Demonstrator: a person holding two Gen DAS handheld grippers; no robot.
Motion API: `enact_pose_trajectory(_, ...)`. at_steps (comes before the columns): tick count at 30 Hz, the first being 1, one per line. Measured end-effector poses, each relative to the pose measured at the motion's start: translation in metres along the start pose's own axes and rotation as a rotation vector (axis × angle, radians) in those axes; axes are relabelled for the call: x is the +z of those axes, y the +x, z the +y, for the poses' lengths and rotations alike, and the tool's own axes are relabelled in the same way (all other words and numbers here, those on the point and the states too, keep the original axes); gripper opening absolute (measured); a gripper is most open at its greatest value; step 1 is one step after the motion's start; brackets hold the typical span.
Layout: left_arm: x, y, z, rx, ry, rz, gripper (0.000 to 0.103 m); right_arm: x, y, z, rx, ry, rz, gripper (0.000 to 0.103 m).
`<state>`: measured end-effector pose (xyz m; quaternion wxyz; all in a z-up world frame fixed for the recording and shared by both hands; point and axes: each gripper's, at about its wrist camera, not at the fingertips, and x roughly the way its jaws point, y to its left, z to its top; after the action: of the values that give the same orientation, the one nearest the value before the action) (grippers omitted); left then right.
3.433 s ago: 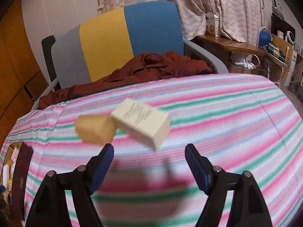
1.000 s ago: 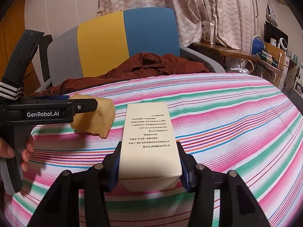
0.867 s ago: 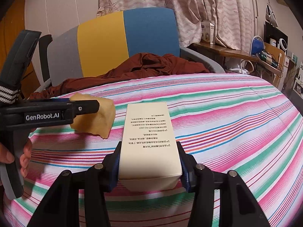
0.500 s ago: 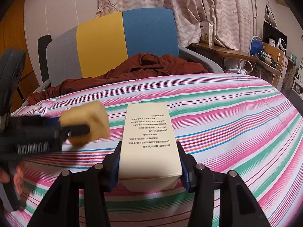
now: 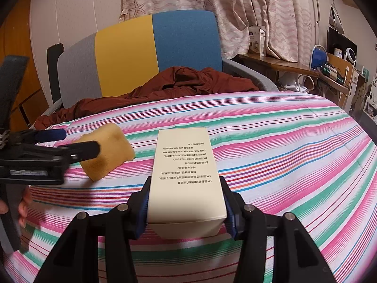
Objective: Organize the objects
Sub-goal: 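Grasp the yellow sponge with the left tool while the right holds the cream box, then carry the sponge and cream box over the gold tray and open both tools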
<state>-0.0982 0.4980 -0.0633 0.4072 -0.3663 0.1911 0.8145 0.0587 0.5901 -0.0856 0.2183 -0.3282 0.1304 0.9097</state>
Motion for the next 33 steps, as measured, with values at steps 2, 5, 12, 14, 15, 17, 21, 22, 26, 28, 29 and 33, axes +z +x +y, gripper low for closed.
enact_pose_trajectory(2, -0.001, 0.009, -0.003, -0.002, 0.014, 0.028, 0.073, 0.0, 0.0, 0.0, -0.001, -0.001, -0.001, 0.052)
enact_pose_trajectory(5, -0.007, 0.021, -0.005, -0.044, -0.004, 0.097, 0.044, -0.001, -0.001, 0.0, -0.004, -0.003, -0.005, 0.051)
enact_pose_trajectory(12, -0.022, -0.007, -0.002, -0.042, -0.017, 0.061, 0.042, -0.003, -0.007, 0.0, -0.018, -0.001, -0.038, 0.051)
enact_pose_trajectory(14, -0.031, -0.02, 0.001, -0.049, -0.065, 0.036, 0.042, -0.003, -0.014, -0.001, -0.019, 0.002, -0.071, 0.051)
enact_pose_trajectory(15, -0.037, -0.027, 0.005, -0.06, -0.103, 0.035, 0.042, -0.003, -0.016, 0.0, -0.021, -0.001, -0.082, 0.051)
enact_pose_trajectory(17, -0.047, -0.038, 0.004, -0.084, -0.152, 0.035, 0.042, -0.002, -0.018, 0.004, -0.028, -0.018, -0.096, 0.051)
enact_pose_trajectory(21, -0.069, -0.079, -0.003, -0.11, -0.157, -0.017, 0.042, -0.001, -0.02, 0.009, -0.045, -0.047, -0.109, 0.051)
enact_pose_trajectory(22, -0.076, -0.089, -0.004, -0.108, -0.157, -0.03, 0.042, -0.001, -0.021, 0.009, -0.045, -0.048, -0.114, 0.051)
enact_pose_trajectory(26, -0.107, -0.131, 0.006, -0.106, -0.186, -0.062, 0.042, -0.001, -0.027, 0.007, -0.034, -0.041, -0.14, 0.051)
enact_pose_trajectory(28, -0.122, -0.148, 0.019, -0.095, -0.221, -0.066, 0.042, -0.001, -0.028, 0.007, -0.029, -0.038, -0.14, 0.051)
enact_pose_trajectory(29, -0.128, -0.156, 0.027, -0.086, -0.244, -0.071, 0.042, -0.001, -0.029, 0.007, -0.025, -0.039, -0.141, 0.051)
enact_pose_trajectory(33, -0.153, -0.188, 0.068, -0.048, -0.341, -0.102, 0.043, -0.005, -0.037, 0.012, -0.009, -0.06, -0.146, 0.051)
